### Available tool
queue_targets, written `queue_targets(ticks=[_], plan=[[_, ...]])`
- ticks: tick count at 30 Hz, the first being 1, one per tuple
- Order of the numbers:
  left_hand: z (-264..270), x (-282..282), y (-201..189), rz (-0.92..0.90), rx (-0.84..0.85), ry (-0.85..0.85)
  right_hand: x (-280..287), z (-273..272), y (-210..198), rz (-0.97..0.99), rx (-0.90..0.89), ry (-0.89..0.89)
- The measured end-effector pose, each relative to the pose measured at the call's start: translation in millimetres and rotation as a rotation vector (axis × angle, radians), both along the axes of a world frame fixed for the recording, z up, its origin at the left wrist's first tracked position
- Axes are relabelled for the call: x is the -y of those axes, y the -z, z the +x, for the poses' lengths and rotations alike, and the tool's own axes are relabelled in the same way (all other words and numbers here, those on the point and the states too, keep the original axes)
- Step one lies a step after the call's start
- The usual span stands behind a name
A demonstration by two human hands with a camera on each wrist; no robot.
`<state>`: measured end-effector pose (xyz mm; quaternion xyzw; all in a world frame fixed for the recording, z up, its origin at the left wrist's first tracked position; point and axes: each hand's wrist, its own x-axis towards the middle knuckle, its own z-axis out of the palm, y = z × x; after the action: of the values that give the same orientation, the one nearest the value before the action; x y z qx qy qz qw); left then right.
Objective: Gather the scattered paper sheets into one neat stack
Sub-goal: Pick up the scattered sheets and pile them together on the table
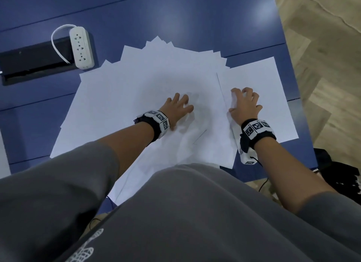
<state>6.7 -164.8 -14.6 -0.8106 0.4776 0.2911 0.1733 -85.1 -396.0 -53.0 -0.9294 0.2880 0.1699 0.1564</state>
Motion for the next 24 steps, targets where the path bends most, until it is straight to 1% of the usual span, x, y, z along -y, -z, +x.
queue_targets(ticks=[5,9,12,13,14,15,16,17,18,20,22,24], plan=[[5.4,6.3,-5.3,-0.068,0.060,0.041,-2.7,0.7,-1.3,-0.006,0.000,-0.002],[13.1,13.1,-10.1,-0.177,0.020,0.032,-2.8,1.9,-4.5,0.015,-0.016,-0.004],[21.8,19.8,-18.1,-0.283,-0.005,-0.064,-7.2,4.7,-12.9,0.054,-0.025,0.031],[25.4,21.7,-21.4,-0.335,-0.001,-0.109,-10.4,5.5,-14.7,0.062,0.004,0.038],[29.0,23.1,-24.7,-0.388,0.010,-0.161,-15.3,6.3,-17.8,0.096,0.072,0.034],[32.8,23.8,-28.3,-0.436,0.022,-0.218,-21.7,7.1,-21.3,0.187,0.174,0.022],[36.6,23.5,-31.5,-0.480,0.033,-0.278,-29.9,8.0,-26.7,0.349,0.279,0.017],[40.0,22.2,-34.3,-0.523,0.042,-0.339,-38.5,8.6,-33.2,0.551,0.352,0.027],[43.2,20.1,-36.6,-0.568,0.053,-0.406,-47.3,9.5,-41.6,0.744,0.380,0.046],[48.7,14.3,-39.0,-0.657,0.075,-0.558,-62.7,10.5,-52.7,1.047,0.372,0.096],[53.6,7.5,-39.3,-0.735,0.068,-0.720,-72.8,10.6,-56.8,1.214,0.372,0.159],[56.3,0.0,-37.4,-0.801,0.025,-0.863,-79.6,10.9,-56.6,1.294,0.379,0.214]])
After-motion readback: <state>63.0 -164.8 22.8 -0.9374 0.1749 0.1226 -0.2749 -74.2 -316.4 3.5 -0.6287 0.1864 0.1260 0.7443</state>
